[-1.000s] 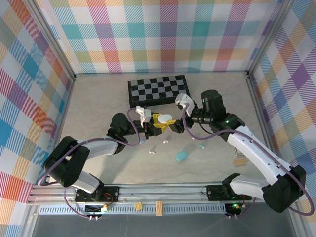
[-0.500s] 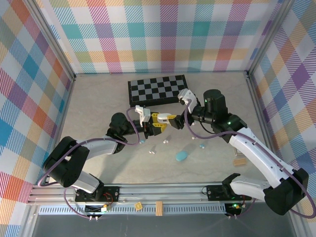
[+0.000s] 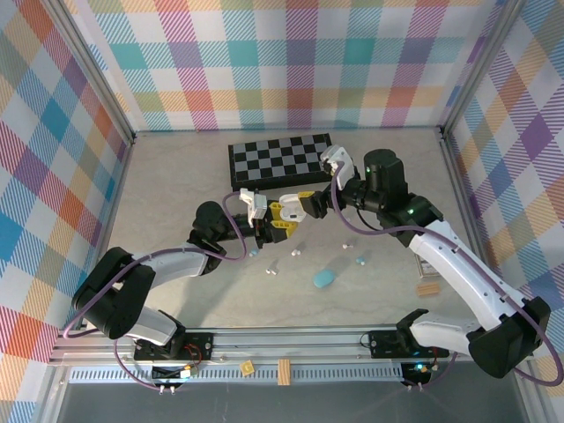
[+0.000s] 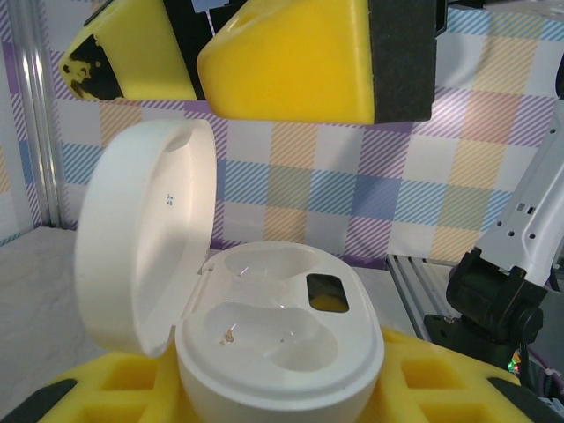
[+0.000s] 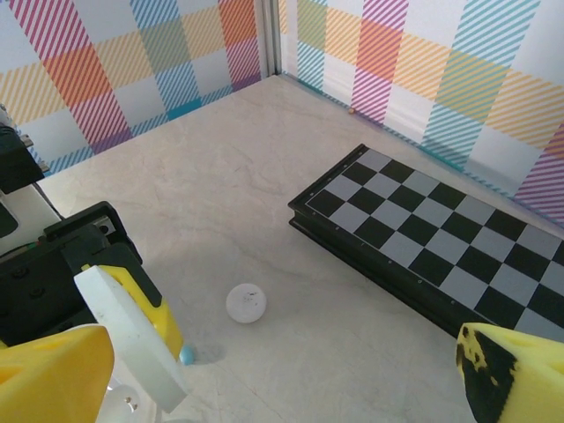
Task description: Insert the wireless bluetooth earbuds into the charging case
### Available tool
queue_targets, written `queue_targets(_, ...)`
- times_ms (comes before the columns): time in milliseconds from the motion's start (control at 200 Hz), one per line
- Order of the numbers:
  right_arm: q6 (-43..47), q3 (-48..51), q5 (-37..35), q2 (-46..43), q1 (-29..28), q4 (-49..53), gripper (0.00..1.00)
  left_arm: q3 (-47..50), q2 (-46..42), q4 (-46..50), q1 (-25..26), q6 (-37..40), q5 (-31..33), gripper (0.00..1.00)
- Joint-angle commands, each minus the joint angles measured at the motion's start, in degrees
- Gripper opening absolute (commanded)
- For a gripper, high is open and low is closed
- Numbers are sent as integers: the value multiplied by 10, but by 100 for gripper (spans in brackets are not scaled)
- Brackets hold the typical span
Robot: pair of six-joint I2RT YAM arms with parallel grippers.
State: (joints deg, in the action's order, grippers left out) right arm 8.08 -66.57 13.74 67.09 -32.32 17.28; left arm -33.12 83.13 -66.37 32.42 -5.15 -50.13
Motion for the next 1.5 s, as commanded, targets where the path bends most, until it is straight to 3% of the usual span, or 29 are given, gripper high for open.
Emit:
queue_targets(0,-45,-21,11,-21,0,8,99,3,-13,-36,-3,6,-16,38)
queue_targets(175,-136,-18,18,-45,23,8,99,3,-9,-35,-3,10,-14,38)
queue_targets(305,-222,12,27,-61,92,-2,99,5,-14,-32,-6,11,-15,38)
queue_targets(405,-261,49,-20,-64,148,14,99,8,-21,-27,-8,13,-15,38)
queue_targets(500,-284,81,-21,-45,194,32,99,12,-31,-19,-9,17,-14,38)
queue_targets(755,-196,82,-70,75,196,121,99,19,-51,1,-11,25,-14,38)
queue_targets(1065,-59,-2,-287,239,113,226,100,19,-64,15,-12,26,-16,38)
queue_targets(1230,16,-39,-375,313,65,238,84,20,-69,25,-12,32,-17,38)
queue_targets(1495,53,-92,-410,398,37,246,54,25,-80,44,-12,44,-15,38)
